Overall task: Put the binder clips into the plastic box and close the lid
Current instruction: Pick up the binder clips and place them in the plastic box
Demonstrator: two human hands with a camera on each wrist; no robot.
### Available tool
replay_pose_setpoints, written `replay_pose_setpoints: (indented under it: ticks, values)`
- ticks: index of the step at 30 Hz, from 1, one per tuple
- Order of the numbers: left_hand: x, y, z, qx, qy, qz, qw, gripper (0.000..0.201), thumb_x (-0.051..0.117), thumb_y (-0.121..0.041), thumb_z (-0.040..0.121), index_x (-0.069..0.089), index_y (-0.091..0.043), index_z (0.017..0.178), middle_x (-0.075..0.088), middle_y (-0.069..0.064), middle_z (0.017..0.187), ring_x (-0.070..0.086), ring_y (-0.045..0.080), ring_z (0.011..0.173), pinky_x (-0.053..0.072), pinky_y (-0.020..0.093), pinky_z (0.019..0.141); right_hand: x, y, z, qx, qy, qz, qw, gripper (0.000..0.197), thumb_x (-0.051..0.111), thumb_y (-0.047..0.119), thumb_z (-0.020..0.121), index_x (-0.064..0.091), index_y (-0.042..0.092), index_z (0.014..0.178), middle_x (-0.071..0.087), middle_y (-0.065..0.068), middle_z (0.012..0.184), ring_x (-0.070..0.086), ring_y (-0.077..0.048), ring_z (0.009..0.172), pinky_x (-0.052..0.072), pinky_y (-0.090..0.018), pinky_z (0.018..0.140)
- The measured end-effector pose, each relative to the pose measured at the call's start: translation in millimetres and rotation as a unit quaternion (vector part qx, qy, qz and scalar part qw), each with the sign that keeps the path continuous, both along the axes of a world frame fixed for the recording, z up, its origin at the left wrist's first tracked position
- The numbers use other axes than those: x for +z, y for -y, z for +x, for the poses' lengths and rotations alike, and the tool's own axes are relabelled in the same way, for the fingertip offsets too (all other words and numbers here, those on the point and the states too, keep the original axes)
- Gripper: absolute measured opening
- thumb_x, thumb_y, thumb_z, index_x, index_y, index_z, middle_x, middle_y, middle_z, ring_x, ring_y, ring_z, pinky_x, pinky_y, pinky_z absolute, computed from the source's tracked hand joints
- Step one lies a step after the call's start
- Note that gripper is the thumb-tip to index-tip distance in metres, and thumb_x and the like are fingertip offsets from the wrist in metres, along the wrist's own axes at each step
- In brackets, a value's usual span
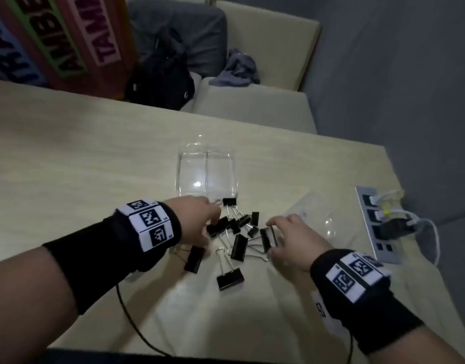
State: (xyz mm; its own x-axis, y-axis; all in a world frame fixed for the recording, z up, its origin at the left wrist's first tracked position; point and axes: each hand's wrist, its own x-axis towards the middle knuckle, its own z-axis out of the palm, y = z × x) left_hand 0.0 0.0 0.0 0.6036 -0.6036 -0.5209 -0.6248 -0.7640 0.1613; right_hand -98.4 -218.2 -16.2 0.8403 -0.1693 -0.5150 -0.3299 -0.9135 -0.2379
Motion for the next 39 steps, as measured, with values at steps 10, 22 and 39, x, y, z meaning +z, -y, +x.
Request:
replay_pose_setpoints:
  ticks: [10,22,39]
  values:
    - [-50.4,-15.9,-30.4,-0.073,0.073,0.075,0.992,0.060,0.075,-0.050,0.065,0.048,-0.040,0.117,0.042,-0.001,0.116,0.062,0.023,0.092,0.058,0.040,0.075,-42.8,-44.3,-7.4,-0.051,0.056,-0.067,0.995,0.066,0.067,0.046,0.081,0.038,0.034,0.140,0.025,-0.007,0.149,0.053,-0.034,0.121,0.048,-0.045,0.100]
    - [-37.8,-25.9,-32.4,-0.078,0.106,0.017,0.991,0.034,0.064,-0.035,0.078,0.062,-0.023,0.110,0.055,0.003,0.113,0.061,0.024,0.098,0.055,0.038,0.083,-39.9,-81.1,-11.1,-0.116,0.058,-0.064,0.989,0.064,0.078,0.045,0.072,0.054,0.024,0.127,0.041,-0.007,0.128,0.060,-0.031,0.107,0.052,-0.042,0.093]
    - [-24.1,-13.5,30.4,0.133,0.175,-0.142,0.965,0.037,0.042,-0.028,0.097,0.059,-0.012,0.126,0.064,0.016,0.122,0.059,0.034,0.111,0.047,0.036,0.089,-39.5,-59.1,-6.8,-0.123,0.054,-0.076,0.988,0.056,0.076,0.050,0.072,0.068,0.011,0.111,0.060,-0.011,0.117,0.066,-0.027,0.095,0.054,-0.033,0.076]
